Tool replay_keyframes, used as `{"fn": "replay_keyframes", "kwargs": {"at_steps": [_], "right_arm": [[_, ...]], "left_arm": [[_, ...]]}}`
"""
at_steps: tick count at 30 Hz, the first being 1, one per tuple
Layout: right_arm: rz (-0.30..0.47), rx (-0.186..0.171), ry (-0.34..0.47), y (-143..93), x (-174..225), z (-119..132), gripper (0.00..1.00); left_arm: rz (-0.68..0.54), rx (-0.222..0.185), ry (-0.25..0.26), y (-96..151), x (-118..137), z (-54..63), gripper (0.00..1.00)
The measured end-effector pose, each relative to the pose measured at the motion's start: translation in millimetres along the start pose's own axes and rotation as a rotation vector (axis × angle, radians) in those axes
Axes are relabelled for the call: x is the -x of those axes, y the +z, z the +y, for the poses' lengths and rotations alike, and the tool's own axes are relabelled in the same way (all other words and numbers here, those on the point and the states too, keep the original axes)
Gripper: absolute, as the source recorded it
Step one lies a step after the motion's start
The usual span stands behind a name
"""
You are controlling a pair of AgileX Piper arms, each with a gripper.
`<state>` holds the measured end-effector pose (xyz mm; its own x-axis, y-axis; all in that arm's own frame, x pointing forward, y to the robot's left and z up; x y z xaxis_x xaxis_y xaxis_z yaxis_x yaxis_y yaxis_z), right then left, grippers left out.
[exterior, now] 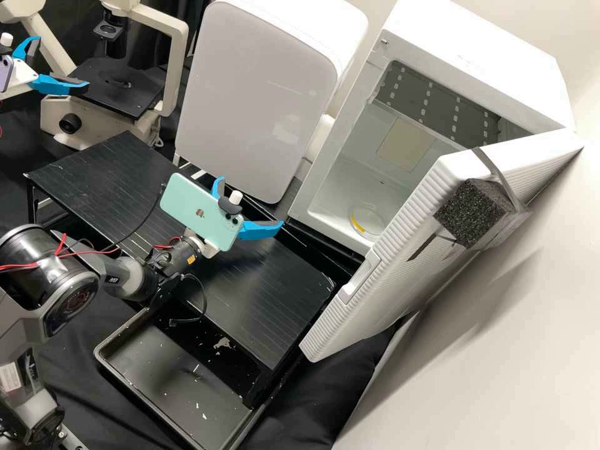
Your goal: Take the petri dish out of the incubator
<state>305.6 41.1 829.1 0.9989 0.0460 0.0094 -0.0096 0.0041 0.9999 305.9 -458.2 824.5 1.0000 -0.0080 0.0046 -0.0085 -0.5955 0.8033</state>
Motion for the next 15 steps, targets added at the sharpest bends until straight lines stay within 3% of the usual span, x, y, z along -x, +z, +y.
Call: {"fn": "replay_keyframes", "kwargs": {"at_steps": [9, 15], "right_arm": [[0.003, 0.000, 0.003, 0, 0, 0, 1.00], [0.012, 0.012, 0.032, 13, 25, 3, 1.00]], "left_arm": [[0.000, 0.000, 0.000, 0, 0, 0.0, 1.00], [0.000, 0.000, 0.000, 0, 0, 0.0, 1.00]]}}
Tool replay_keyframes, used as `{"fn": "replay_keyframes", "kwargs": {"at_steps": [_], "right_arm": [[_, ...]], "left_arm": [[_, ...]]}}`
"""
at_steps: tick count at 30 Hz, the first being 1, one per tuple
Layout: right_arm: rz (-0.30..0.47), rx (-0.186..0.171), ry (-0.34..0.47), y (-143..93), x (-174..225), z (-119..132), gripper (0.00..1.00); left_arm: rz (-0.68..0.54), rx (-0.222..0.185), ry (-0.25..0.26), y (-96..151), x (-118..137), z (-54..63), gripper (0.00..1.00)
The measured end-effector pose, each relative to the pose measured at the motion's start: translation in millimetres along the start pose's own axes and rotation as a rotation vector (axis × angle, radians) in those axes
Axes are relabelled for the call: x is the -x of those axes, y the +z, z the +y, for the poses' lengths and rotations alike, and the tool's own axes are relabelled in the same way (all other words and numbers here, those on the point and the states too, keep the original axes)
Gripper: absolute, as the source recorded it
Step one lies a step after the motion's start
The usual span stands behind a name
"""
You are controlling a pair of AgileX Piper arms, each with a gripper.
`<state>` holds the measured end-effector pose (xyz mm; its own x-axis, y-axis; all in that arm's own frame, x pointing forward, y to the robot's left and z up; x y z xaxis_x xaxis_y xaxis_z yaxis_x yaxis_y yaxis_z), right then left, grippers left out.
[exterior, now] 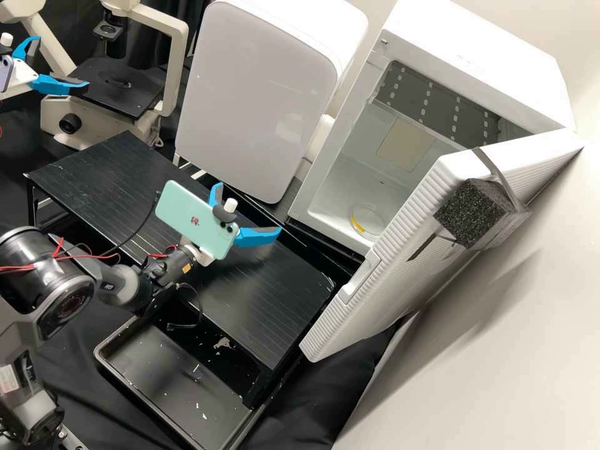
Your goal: Take the petri dish out of the incubator
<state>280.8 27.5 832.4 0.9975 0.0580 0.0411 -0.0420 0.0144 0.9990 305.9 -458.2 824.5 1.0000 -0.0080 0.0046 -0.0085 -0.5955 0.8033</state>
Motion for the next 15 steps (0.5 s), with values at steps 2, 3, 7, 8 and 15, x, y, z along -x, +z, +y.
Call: {"fn": "replay_keyframes", "kwargs": {"at_steps": [2, 3, 7, 8, 15], "right_arm": [[0.016, -0.014, 0.032, 6, 15, 8, 1.00], [0.020, -0.025, 0.055, 9, 20, 14, 1.00], [0.027, -0.064, 0.143, 20, 38, 37, 1.00], [0.019, -0.073, 0.168, 24, 41, 44, 1.00], [-0.062, -0.085, 0.277, 55, 33, 75, 1.00]], "left_arm": [[0.000, 0.000, 0.000, 0, 0, 0.0, 1.00], [0.000, 0.000, 0.000, 0, 0, 0.0, 1.00], [0.000, 0.000, 0.000, 0, 0, 0.0, 1.00], [0.000, 0.000, 0.000, 0, 0, 0.0, 1.00], [0.000, 0.000, 0.000, 0, 0, 0.0, 1.00]]}}
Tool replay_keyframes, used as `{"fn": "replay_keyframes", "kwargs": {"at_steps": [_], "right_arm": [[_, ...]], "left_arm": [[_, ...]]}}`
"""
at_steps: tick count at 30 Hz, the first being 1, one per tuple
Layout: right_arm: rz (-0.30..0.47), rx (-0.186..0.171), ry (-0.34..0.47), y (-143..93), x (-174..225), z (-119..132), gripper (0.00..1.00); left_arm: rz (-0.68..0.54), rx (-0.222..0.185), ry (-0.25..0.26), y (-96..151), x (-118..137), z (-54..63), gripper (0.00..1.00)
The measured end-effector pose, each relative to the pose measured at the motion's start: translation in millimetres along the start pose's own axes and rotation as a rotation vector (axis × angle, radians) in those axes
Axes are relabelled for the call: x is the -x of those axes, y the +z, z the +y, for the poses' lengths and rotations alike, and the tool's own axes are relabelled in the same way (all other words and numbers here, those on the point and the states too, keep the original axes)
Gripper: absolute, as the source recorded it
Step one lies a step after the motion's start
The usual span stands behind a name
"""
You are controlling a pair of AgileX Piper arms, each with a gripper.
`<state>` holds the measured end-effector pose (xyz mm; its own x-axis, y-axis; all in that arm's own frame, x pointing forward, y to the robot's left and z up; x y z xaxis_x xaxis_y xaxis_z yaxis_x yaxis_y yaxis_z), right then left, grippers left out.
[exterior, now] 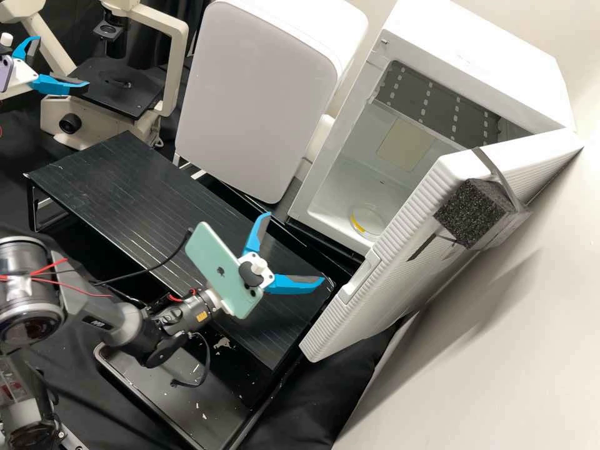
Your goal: Take the petri dish out of the incubator
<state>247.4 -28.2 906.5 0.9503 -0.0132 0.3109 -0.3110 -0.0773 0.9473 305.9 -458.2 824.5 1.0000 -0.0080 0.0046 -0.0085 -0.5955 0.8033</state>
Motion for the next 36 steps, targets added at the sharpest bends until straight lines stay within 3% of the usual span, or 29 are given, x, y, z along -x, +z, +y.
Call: {"fn": "replay_keyframes", "kwargs": {"at_steps": [14, 26, 36], "right_arm": [[0.038, 0.014, 0.080, 19, -68, 21, 1.00], [0.010, 0.030, 0.037, 30, -124, 15, 1.00], [0.021, 0.106, 0.019, 29, -152, 8, 1.00]], "left_arm": [[0.000, 0.000, 0.000, 0, 0, 0.0, 1.00], [0.000, 0.000, 0.000, 0, 0, 0.0, 1.00], [0.000, 0.000, 0.000, 0, 0, 0.0, 1.00]]}}
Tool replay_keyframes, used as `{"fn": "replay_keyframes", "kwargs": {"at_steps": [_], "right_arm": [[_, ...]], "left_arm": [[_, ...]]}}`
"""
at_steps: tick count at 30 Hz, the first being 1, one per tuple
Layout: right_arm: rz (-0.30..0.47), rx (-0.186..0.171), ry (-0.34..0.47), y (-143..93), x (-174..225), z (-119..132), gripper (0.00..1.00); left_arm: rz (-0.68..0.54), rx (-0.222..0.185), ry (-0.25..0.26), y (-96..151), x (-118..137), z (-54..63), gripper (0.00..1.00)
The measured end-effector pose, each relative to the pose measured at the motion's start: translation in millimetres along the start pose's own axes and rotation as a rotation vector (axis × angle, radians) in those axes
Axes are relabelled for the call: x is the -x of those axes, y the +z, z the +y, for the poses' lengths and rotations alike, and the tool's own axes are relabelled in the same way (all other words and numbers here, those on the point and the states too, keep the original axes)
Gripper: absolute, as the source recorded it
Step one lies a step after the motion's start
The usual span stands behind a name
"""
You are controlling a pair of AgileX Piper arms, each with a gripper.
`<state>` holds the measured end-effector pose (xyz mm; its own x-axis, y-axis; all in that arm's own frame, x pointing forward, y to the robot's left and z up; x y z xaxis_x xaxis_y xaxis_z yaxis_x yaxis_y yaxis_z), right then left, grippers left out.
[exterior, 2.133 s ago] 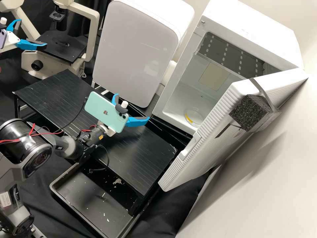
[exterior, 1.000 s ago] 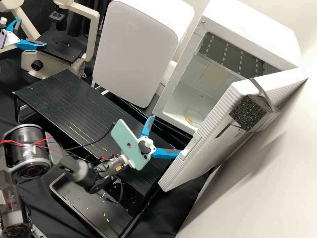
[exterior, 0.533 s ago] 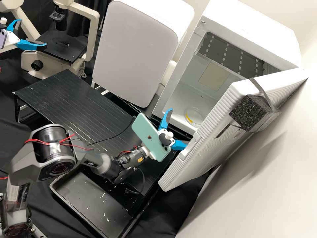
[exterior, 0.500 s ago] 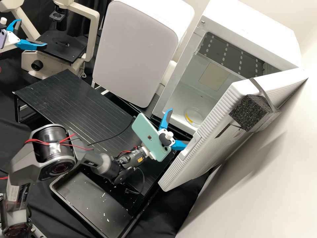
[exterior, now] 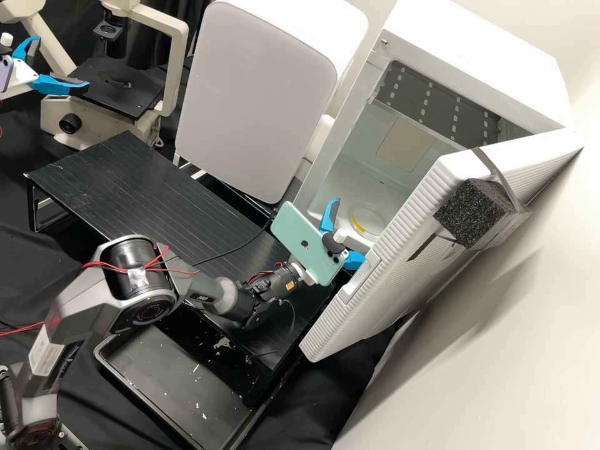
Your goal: Take the petri dish out of the incubator
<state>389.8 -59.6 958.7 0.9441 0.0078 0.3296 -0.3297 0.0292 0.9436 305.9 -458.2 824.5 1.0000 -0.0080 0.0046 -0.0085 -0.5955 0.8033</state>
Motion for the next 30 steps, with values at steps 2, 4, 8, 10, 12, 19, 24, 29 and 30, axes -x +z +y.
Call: {"fn": "replay_keyframes", "kwargs": {"at_steps": [2, 4, 8, 10, 12, 19, 24, 29, 30], "right_arm": [[0.000, 0.001, -0.010, -2, -4, -3, 1.00], [0.002, 0.015, -0.017, -3, -9, -5, 1.00], [0.000, 0.047, -0.032, -2, -17, -12, 1.00], [-0.008, 0.052, -0.047, 0, -21, -17, 1.00], [-0.023, 0.057, -0.057, 4, -25, -19, 1.00], [-0.018, 0.062, -0.049, 9, -38, -19, 1.00], [-0.025, 0.026, -0.047, 13, -46, -20, 1.00], [-0.031, 0.012, -0.055, 16, -50, -19, 1.00], [-0.030, 0.012, -0.054, 16, -50, -19, 1.00]], "left_arm": [[0.000, 0.000, 0.000, 0, 0, 0.0, 1.00], [0.000, 0.000, 0.000, 0, 0, 0.0, 1.00], [0.000, 0.000, 0.000, 0, 0, 0.0, 1.00], [0.000, 0.000, 0.000, 0, 0, 0.0, 1.00], [0.000, 0.000, 0.000, 0, 0, 0.0, 1.00], [0.000, 0.000, 0.000, 0, 0, 0.0, 1.00], [0.000, 0.000, 0.000, 0, 0, 0.0, 1.00], [0.000, 0.000, 0.000, 0, 0, 0.0, 1.00], [0.000, 0.000, 0.000, 0, 0, 0.0, 1.00]]}}
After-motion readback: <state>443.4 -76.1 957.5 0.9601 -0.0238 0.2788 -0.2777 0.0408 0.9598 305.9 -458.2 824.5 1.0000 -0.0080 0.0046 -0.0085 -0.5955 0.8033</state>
